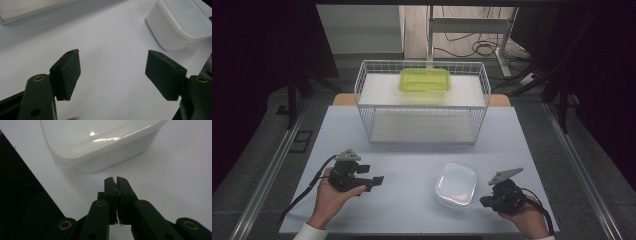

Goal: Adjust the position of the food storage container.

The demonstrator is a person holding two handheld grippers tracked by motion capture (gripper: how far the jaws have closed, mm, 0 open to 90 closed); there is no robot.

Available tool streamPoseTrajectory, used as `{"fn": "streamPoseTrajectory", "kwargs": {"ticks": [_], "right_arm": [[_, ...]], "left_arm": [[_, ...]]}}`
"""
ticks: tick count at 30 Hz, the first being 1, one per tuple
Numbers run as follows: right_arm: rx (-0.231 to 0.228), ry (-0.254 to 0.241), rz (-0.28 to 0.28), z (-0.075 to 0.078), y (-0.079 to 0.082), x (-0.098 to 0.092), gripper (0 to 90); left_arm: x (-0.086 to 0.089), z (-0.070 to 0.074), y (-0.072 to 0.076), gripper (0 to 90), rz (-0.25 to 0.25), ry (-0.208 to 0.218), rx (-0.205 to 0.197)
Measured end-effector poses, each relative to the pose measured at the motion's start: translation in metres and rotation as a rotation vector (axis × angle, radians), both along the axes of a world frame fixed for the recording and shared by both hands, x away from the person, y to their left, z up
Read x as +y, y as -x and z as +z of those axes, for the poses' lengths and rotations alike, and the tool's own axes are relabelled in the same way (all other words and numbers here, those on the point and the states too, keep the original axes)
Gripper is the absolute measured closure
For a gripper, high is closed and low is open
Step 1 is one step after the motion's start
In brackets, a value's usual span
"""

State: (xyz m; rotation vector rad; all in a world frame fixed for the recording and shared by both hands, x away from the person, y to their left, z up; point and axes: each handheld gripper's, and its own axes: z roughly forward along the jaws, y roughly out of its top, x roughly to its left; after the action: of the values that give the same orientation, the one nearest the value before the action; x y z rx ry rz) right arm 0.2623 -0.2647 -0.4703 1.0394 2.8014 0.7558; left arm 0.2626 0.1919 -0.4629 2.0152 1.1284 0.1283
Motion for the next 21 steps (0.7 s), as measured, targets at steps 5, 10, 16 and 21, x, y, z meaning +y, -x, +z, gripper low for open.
{"fn": "streamPoseTrajectory", "kwargs": {"ticks": [5,10,16,21], "right_arm": [[0.005,0.049,0.067,-0.006,0.001,0.012,89.2],[0.000,0.095,0.105,-0.010,0.003,0.026,89.2],[-0.007,0.111,0.123,-0.012,0.004,0.036,89.2],[-0.018,0.107,0.130,-0.012,0.005,0.048,89.2]], "left_arm": [[0.001,0.001,-0.001,27.7,0.000,0.009,0.001],[0.001,0.001,-0.001,27.7,-0.001,0.012,0.002],[0.000,0.000,-0.003,27.6,-0.010,0.017,0.011],[0.000,-0.001,-0.004,27.6,-0.012,0.018,0.016]]}}
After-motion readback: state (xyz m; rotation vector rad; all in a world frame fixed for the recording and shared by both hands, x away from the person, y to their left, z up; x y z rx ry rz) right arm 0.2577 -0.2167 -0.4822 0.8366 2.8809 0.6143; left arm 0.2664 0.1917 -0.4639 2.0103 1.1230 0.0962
